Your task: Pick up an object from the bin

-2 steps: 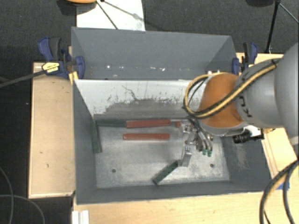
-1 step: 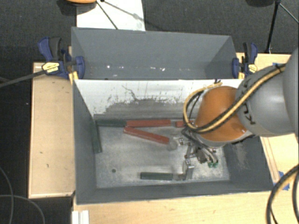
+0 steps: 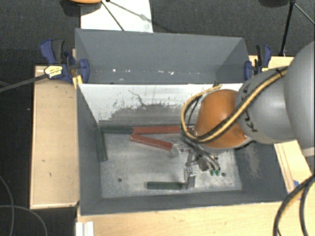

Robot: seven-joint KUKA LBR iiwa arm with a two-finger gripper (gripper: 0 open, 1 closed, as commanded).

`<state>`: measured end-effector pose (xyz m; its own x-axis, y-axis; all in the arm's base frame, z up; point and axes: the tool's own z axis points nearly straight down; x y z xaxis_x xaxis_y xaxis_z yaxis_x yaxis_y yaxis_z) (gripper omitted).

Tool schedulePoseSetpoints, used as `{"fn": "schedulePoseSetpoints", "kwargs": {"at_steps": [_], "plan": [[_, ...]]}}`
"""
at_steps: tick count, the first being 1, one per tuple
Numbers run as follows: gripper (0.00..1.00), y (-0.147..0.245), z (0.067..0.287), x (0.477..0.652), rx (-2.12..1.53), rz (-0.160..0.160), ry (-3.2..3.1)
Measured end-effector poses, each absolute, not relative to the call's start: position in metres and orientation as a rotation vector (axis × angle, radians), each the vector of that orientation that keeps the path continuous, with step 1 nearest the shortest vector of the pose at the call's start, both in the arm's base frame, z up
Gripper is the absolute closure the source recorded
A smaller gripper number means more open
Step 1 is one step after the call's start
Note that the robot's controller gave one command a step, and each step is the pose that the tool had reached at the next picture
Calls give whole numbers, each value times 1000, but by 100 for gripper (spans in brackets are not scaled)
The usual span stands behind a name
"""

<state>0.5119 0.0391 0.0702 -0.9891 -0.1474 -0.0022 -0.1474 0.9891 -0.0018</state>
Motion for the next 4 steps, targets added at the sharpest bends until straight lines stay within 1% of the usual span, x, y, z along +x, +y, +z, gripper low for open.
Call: {"fn": "schedulePoseSetpoints", "kwargs": {"at_steps": [1, 2, 3, 4], "plan": [[0, 71, 86, 508, -51, 3, 3139], [0, 111, 77, 502, -50, 1, 3140], [0, 119, 76, 486, -369, 5, 3114], [100, 125, 72, 479, -518, 0, 3100]]}}
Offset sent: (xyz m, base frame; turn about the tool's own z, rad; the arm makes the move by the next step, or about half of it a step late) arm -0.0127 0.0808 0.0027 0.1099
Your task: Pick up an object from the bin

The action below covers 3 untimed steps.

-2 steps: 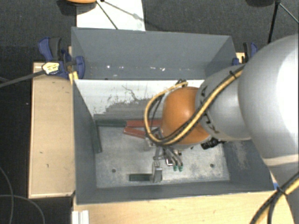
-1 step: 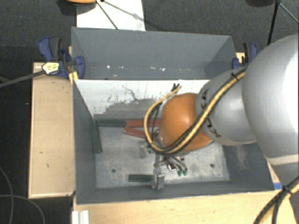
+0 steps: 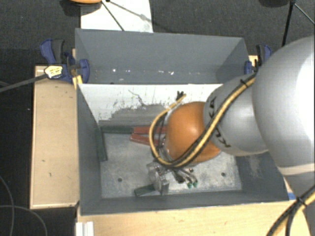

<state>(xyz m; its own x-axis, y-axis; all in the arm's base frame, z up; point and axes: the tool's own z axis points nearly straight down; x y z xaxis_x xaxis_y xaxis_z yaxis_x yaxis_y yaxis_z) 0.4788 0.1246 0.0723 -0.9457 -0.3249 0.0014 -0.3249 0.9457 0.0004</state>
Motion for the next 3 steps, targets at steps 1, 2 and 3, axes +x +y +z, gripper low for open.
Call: {"fn": "schedulePoseSetpoints", "kwargs": {"at_steps": [1, 2, 3], "plan": [[100, 125, 72, 479, 517, 0, -3097], [100, 108, 159, 505, 501, -1, -3104], [0, 108, 159, 505, 502, -1, -3103]]}}
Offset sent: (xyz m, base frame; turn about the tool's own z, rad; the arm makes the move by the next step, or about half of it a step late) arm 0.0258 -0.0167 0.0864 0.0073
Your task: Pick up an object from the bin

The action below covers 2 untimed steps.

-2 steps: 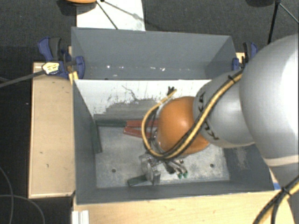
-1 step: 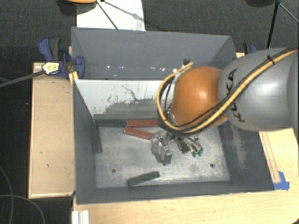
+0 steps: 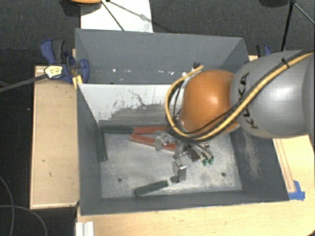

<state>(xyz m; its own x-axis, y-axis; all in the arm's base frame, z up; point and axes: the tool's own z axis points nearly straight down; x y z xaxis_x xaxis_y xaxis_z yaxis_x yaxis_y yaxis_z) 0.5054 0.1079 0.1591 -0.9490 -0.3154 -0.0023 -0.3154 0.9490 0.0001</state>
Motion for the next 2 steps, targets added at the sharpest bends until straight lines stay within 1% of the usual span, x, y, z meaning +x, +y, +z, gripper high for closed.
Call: {"fn": "schedulePoseSetpoints", "kwargs": {"at_steps": [1, 2], "plan": [[0, 108, 159, 505, -502, 1, 3099], [0, 98, 105, 503, -508, 2, 3091]]}}
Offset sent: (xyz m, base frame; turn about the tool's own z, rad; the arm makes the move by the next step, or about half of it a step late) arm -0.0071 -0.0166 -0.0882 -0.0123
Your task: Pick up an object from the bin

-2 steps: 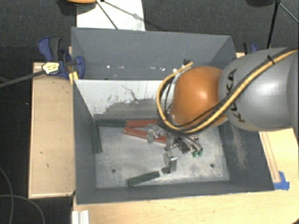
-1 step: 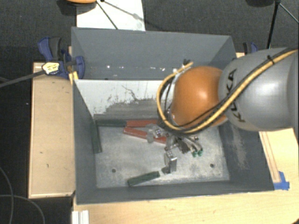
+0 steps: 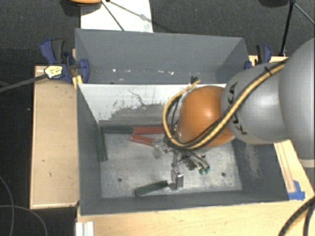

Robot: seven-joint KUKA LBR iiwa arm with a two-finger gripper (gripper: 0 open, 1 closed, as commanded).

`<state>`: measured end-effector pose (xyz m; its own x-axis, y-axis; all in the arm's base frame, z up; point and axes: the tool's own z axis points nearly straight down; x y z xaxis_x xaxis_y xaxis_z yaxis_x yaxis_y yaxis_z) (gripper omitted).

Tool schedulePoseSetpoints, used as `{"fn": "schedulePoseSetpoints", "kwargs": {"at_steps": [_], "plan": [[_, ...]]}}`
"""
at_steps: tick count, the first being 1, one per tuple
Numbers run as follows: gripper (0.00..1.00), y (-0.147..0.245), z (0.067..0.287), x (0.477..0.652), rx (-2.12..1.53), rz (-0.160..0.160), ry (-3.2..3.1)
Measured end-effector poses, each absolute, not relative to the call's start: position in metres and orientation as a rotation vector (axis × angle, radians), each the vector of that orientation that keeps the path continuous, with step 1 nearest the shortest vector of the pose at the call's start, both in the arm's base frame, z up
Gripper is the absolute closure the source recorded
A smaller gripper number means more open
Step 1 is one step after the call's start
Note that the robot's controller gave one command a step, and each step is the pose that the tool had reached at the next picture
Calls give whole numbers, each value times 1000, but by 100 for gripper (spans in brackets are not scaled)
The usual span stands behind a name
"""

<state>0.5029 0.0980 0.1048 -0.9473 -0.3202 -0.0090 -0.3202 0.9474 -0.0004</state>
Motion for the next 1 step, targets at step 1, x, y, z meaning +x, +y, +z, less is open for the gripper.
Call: {"fn": "schedulePoseSetpoints", "kwargs": {"at_steps": [1], "plan": [[0, 113, 73, 491, -651, -1, 3068]]}}
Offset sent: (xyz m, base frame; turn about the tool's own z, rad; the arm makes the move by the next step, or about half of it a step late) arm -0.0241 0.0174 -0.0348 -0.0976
